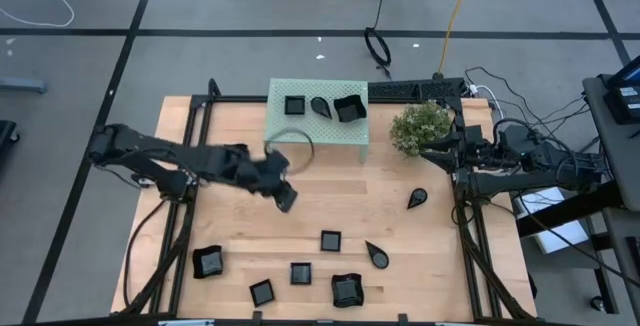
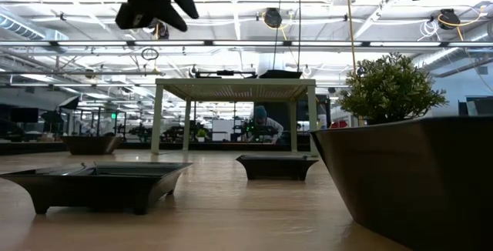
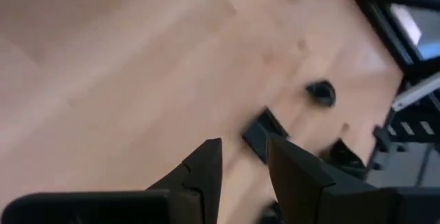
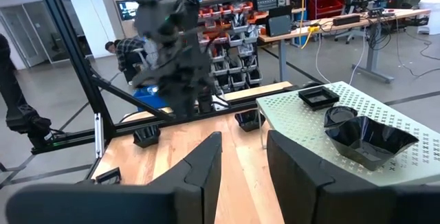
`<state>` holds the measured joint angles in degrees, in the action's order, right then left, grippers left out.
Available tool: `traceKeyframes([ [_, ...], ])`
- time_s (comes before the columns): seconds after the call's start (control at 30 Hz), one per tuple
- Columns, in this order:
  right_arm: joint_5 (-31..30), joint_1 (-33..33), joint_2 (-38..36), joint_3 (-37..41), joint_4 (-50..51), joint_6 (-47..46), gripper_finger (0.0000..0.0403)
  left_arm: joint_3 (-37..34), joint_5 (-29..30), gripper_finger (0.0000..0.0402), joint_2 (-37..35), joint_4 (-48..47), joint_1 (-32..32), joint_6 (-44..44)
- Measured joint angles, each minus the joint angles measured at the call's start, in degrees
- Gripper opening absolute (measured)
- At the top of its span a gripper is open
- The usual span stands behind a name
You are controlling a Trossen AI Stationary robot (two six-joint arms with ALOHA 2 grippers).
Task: Pick & Place Mini shaped plates
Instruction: Stack the black square plate on top of the other black square plate on the shelf
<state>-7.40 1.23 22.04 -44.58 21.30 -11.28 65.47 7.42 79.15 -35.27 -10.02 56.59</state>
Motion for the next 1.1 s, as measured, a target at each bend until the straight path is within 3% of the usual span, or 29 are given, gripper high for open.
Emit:
traceKeyframes([
  [0.23,0.0,0.0,0.0,0.0,0.0,0.0,0.0105,0.0,-1.9,0.0118,11.0,9.3,-10.0,11.7],
  [0.37,0.0,0.0,0.0,0.0,0.0,0.0,0.0105,0.0,-4.1,0.0118,17.4,11.3,-15.1,13.6],
  [0.7,0.0,0.0,0.0,0.0,0.0,0.0,0.0105,-0.1,-1.8,0.0118,27.5,17.0,-22.4,-8.9],
  [0.97,0.0,0.0,0.0,0.0,0.1,0.0,0.0105,0.0,6.4,0.0118,30.7,18.9,-23.9,-16.3],
  [1.1,0.0,0.0,0.0,0.0,0.1,0.0,0.0105,0.0,6.9,0.0118,31.4,18.9,-23.3,-18.7],
])
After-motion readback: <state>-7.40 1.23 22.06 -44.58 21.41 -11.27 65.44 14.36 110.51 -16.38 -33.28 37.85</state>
